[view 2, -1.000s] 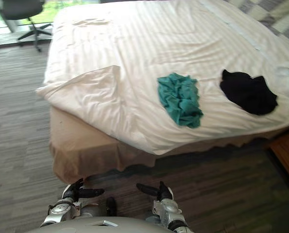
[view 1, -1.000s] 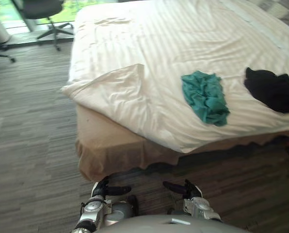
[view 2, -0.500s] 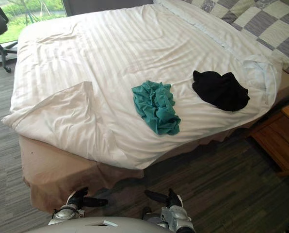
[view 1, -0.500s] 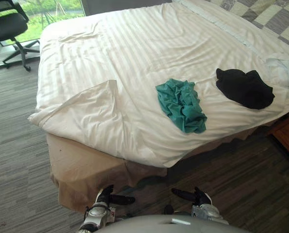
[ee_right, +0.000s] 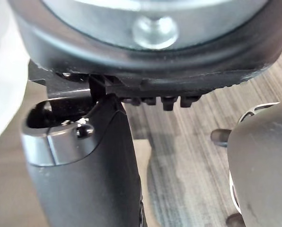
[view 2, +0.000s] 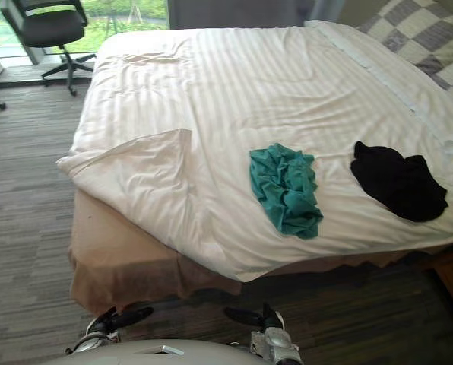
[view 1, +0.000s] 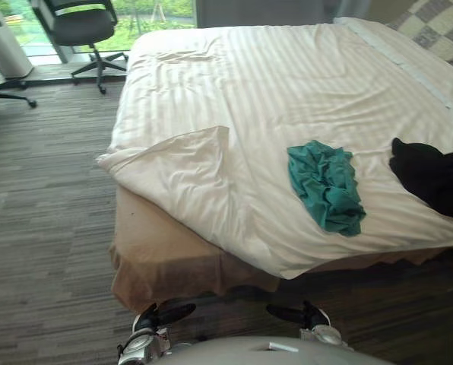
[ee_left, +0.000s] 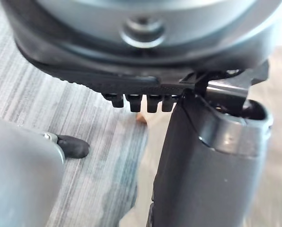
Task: Tidy up the quilt and then pick up the clothes from the bed and put them into the laundry hamper
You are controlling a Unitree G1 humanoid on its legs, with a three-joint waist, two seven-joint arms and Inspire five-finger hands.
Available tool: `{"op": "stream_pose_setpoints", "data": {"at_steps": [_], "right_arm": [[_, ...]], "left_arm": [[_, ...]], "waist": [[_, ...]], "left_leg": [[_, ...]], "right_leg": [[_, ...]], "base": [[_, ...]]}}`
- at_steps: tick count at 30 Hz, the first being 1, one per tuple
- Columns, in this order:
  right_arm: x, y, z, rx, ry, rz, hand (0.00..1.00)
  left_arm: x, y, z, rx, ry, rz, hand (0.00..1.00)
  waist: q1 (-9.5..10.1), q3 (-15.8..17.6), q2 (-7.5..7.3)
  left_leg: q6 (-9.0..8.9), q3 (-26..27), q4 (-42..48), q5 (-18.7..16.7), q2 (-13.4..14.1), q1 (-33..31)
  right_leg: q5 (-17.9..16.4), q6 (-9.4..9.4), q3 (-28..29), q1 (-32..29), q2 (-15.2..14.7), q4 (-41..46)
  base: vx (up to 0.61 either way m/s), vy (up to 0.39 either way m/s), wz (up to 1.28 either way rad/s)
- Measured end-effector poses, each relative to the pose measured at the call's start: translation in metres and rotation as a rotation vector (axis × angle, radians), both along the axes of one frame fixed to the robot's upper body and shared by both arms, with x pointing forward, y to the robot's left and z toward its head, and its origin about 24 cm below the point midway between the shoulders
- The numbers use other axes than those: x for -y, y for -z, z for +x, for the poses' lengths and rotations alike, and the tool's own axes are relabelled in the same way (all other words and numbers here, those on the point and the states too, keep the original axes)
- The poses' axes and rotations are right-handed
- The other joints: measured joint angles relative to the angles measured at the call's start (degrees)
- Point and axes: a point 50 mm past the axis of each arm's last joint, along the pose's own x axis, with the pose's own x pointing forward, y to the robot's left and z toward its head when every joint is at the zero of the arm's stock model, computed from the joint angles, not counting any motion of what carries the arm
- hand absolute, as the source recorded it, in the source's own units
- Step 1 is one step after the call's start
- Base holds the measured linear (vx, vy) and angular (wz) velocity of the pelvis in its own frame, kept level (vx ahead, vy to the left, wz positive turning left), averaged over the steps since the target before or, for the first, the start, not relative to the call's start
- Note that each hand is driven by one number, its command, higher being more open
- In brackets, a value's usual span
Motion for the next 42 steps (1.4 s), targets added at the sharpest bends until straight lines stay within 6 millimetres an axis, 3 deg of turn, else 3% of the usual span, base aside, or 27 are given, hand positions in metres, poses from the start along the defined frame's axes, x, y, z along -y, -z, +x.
{"op": "stream_pose_setpoints", "data": {"at_steps": [4, 6, 9, 15, 17, 21, 22, 28, 34, 37, 42], "right_arm": [[-0.003, 0.001, -0.002, -0.012, -0.017, 0.002, 0.0], [-0.004, 0.001, -0.003, -0.015, -0.03, 0.002, 0.0], [-0.004, 0.002, -0.006, -0.021, -0.031, 0.002, 0.0], [-0.005, 0.001, -0.01, -0.006, -0.058, -0.009, 0.0], [-0.003, 0.0, -0.012, 0.007, -0.056, -0.016, 0.0], [0.001, -0.001, -0.015, 0.012, -0.054, -0.028, 0.0], [0.002, -0.001, -0.015, 0.013, -0.054, -0.029, 0.0], [0.008, -0.001, -0.02, 0.005, -0.058, -0.038, 0.0], [0.01, -0.001, -0.021, 0.008, -0.054, -0.023, 0.0], [0.015, -0.001, -0.025, 0.003, -0.032, -0.022, 0.0], [0.02, -0.002, -0.026, 0.002, -0.025, -0.024, 0.0]], "left_arm": [[-0.017, 0.0, -0.022, -0.017, -0.202, 0.006, 1.0], [-0.026, 0.0, -0.038, -0.019, -0.385, 0.0, 1.0], [-0.034, -0.002, -0.044, 0.012, -0.576, -0.013, 1.0], [-0.096, -0.039, -0.01, 0.406, -1.017, 0.067, 1.0], [-0.131, -0.068, 0.009, 0.621, -1.151, 0.13, 1.0], [-0.17, -0.12, 0.035, 0.921, -1.255, 0.218, 1.0], [-0.172, -0.124, 0.038, 0.942, -1.256, 0.219, 1.0], [-0.177, -0.189, 0.094, 1.248, -1.166, 0.203, 1.0], [-0.171, -0.262, 0.12, 1.434, -0.824, 0.419, 1.0], [-0.157, -0.279, 0.129, 1.438, -0.625, 0.561, 1.0], [-0.131, -0.28, 0.144, 1.355, -0.315, 0.704, 1.0]], "waist": [[0.89, -0.4, -1.03], [1.0, -0.5, -1.39], [1.71, -0.5, -1.51], [2.99, -0.5, -2.45], [3.92, -0.5, -2.47], [4.6, -0.5, -2.47], [4.71, -0.6, -2.48], [5.62, -0.6, -2.54], [5.55, -0.7, -2.06], [5.28, -1.3, -0.75], [3.51, -2.1, 0.49]], "left_leg": [[0.14, -2.6, -1.7, 1.7, -0.3, -0.1], [0.33, -4.2, -1.9, 2.4, -0.8, -1.0], [0.5, -5.1, -2.0, 3.0, -1.3, -1.6], [-0.04, -6.4, -2.1, 3.6, -2.1, -3.3], [-0.44, -6.0, -2.1, 3.8, -1.7, -3.2], [-1.14, -4.9, -2.1, 3.5, -1.0, -3.1], [-1.14, -4.9, -2.1, 3.4, -1.0, -3.1], [-1.18, -3.3, -1.8, 3.3, -1.1, -2.2], [-0.9, 2.3, -1.7, 1.3, -0.3, 0.1], [-0.37, 5.3, -1.7, 0.7, -0.1, 0.2], [-0.38, 9.2, -1.7, 0.1, 0.1, 0.9]], "right_leg": [[0.0, -0.05, -1.6, -0.1, -0.3, 0.8], [-0.1, -0.11, -2.3, -0.2, -0.8, 0.8], [-0.2, -0.15, -2.3, -0.2, -1.2, 0.8], [-2.9, -0.79, -1.7, -1.1, -1.7, 0.7], [-3.1, -0.96, -1.5, -1.0, -1.5, 0.6], [-3.0, -1.05, -0.5, -1.0, -0.7, -0.1], [-2.9, -1.05, -0.5, -1.0, -0.7, -0.2], [-2.3, -1.13, 3.0, -0.8, -0.6, -0.4], [-1.2, -1.16, 9.5, -1.6, -0.4, -0.4], [-0.3, -1.29, 12.6, -3.1, -0.1, -0.4], [0.1, -0.89, 15.8, -4.3, 0.2, -0.3]], "base": [[-0.07, -0.009, 0.42], [-0.08, 0.0, 0.35], [-0.09, 0.009, 0.22], [-0.1, -0.026, 0.12], [-0.04, -0.027, -0.04], [0.02, -0.035, -0.12], [0.06, -0.017, -0.07], [0.09, 0.015, -0.07], [0.01, 0.023, -0.5], [-0.04, 0.012, -0.57], [-0.05, -0.012, -0.43]]}}
